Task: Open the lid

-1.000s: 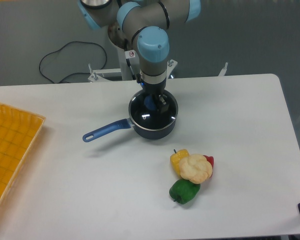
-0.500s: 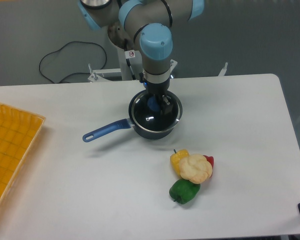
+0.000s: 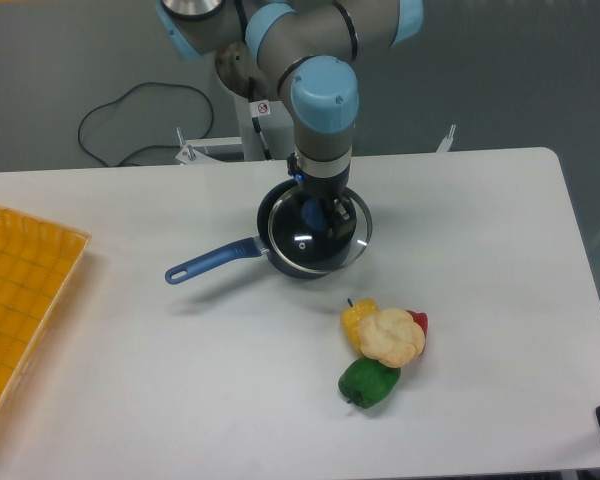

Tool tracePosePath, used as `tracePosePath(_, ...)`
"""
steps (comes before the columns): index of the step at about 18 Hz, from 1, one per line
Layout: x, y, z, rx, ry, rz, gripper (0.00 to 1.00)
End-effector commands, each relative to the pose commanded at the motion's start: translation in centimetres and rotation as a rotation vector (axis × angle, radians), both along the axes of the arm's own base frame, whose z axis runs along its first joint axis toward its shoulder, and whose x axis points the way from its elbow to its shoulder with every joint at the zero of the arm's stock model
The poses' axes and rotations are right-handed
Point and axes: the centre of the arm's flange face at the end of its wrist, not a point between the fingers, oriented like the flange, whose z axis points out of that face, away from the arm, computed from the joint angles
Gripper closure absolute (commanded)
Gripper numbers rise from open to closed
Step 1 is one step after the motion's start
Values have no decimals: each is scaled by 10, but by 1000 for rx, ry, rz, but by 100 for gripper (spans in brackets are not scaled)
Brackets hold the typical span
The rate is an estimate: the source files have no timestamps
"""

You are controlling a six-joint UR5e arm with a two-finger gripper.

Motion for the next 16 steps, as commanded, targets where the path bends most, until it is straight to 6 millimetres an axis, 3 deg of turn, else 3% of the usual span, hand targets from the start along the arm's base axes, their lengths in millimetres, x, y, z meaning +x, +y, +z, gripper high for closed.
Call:
tracePosePath(8,-34,23,7,4,5,44,55)
tracePosePath(16,-50,33,16,2,3,57,55)
